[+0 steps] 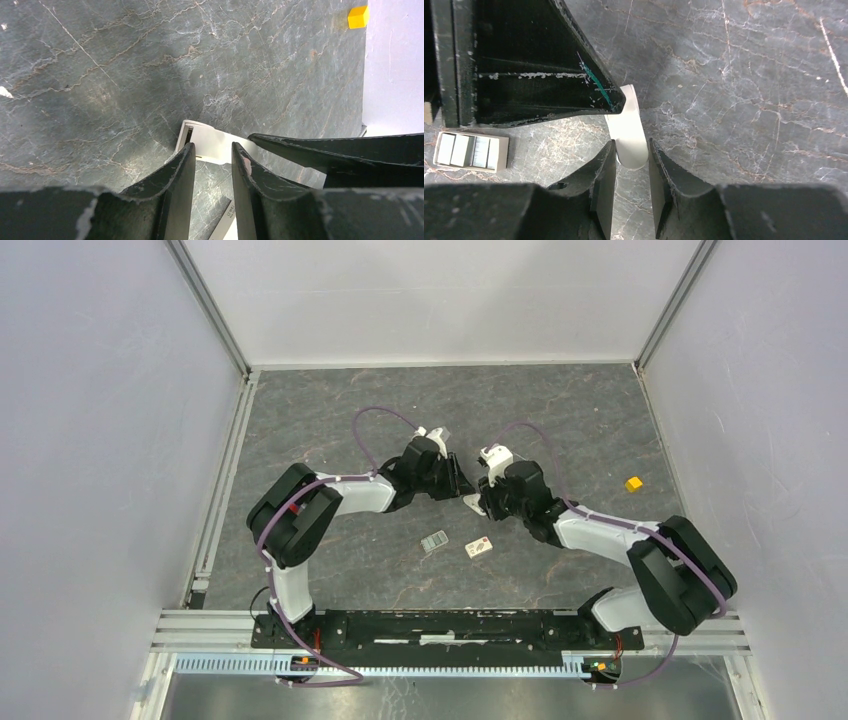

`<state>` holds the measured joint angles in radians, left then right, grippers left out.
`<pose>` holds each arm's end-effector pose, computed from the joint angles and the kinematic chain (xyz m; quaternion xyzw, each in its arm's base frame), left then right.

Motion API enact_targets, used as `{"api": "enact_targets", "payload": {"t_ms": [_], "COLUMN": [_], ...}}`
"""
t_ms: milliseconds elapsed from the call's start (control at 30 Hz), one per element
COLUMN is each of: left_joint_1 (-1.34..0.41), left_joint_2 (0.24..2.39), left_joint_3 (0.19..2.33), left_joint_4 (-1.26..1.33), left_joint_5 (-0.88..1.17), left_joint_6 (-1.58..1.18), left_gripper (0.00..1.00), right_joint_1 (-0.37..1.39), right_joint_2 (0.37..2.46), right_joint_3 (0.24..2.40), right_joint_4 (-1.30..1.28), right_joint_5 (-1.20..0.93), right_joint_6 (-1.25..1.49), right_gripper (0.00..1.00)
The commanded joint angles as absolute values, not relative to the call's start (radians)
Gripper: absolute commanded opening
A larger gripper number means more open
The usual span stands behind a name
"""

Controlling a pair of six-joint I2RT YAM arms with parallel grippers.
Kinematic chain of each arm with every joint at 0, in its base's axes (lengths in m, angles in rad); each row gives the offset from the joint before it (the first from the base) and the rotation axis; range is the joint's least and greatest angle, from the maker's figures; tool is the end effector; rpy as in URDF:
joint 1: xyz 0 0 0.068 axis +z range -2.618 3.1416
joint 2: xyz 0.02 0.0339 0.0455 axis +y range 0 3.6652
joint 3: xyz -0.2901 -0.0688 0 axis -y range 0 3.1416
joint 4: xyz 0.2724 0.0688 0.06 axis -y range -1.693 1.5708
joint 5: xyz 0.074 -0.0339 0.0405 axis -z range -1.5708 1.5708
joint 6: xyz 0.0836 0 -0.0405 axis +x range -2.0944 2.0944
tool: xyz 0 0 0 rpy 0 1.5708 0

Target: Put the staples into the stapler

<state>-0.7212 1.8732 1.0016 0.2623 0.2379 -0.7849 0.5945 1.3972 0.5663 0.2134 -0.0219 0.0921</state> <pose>0.3287 -0.3152 0.1317 0.0268 0.8817 -0.3908 0.2631 0.2693 0.1843 0.1473 -0.2257 0.8594 0.1636 0.4287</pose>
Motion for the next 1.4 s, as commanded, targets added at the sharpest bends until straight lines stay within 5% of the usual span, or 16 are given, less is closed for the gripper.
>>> {"api": "enact_targets", "payload": {"t_ms": [0,667,1000,1367], "left_joint_1": [-0.738,-0.75,-0.7,-0.653], "left_joint_2": [1.895,1.908,1.666,1.28], "left_joint_3": [1.034,1.003,1.106,0.909], "left_joint_4": [0.269,0.257,0.005,-0.213], "left_joint_5": [0.239,0.195,0.032,-0.123], "left_joint_6": [-0.732,-0.705,-0.585,-0.546], "left_gripper": [0.39,0.34,0.56,0.72], "right_joint_1": [0.591,0.592,0.593,0.629], "right_joint_2": [1.409,1.398,1.305,1.341], "right_joint_3": [0.551,0.369,0.577,0.645], "right_joint_4": [0.226,0.317,0.175,0.113], "right_joint_5": [-0.016,-0.006,-0.052,-0.095], "right_joint_6": [0.14,0.175,0.102,0.053], "right_gripper": [0.32,0.27,0.47,0.63]}}
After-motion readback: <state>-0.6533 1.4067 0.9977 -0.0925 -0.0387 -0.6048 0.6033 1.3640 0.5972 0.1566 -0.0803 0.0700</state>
